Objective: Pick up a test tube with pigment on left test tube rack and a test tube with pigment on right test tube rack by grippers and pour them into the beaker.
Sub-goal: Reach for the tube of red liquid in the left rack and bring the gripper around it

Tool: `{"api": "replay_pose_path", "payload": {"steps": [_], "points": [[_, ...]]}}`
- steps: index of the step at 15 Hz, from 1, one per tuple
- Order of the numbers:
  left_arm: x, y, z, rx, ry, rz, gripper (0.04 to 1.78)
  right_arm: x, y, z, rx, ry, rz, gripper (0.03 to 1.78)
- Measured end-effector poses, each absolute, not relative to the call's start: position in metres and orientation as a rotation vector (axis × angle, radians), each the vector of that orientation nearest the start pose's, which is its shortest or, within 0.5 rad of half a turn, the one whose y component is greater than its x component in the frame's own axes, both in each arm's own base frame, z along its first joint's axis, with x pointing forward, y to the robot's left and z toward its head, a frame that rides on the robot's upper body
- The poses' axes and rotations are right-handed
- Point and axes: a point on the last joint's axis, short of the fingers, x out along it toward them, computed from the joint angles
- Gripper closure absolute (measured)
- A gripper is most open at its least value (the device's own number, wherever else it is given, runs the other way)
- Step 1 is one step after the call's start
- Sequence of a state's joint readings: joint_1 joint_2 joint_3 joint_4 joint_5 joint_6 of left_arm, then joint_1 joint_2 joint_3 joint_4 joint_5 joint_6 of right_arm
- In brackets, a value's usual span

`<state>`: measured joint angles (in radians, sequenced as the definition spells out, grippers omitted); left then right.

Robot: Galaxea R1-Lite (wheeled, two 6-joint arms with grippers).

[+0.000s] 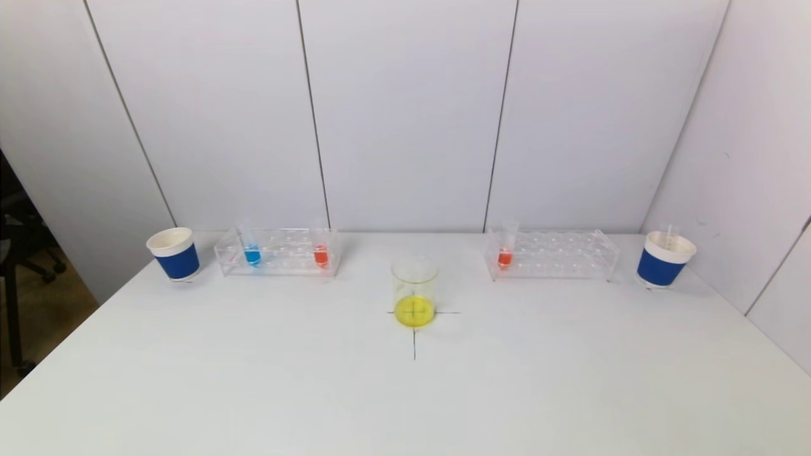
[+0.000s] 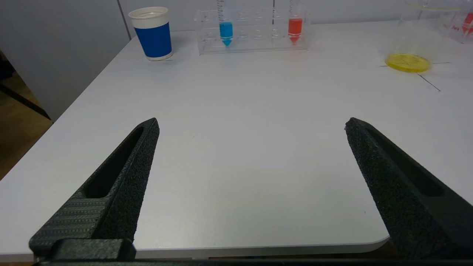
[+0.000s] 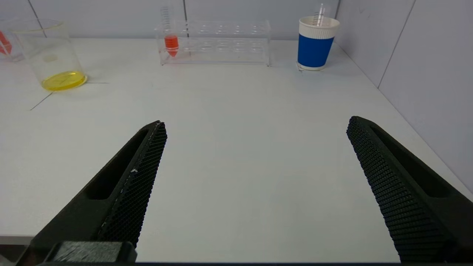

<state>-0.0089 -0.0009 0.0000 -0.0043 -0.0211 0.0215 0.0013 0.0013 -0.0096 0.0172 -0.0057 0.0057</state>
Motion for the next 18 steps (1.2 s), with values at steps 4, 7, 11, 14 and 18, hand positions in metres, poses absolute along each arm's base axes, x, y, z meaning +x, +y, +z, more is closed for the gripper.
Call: {"api": "replay_pose_path", "payload": {"steps": [4, 7, 11, 14, 18], "points": [[-0.023, 0.0, 0.076, 0.023, -0.005, -0.026, 0.06, -0.023, 0.0, 0.076, 0.006, 0.008, -0.005, 0.04], [-0.023, 0.0, 0.077, 0.034, -0.005, -0.009, 0.06, -0.023, 0.0, 0.076, 0.006, 0.008, -0.005, 0.04], [-0.036, 0.0, 0.109, 0.064, -0.053, -0.019, 0.06, -0.023, 0.0, 0.076, 0.006, 0.008, -0.005, 0.04], [-0.048, 0.0, 0.157, 0.067, -0.059, -0.03, 0.06, -0.023, 0.0, 0.076, 0.006, 0.008, -0.005, 0.04], [-0.035, 0.0, 0.224, 0.07, -0.11, -0.027, 0.06, -0.023, 0.0, 0.076, 0.006, 0.008, -0.005, 0.04]]}}
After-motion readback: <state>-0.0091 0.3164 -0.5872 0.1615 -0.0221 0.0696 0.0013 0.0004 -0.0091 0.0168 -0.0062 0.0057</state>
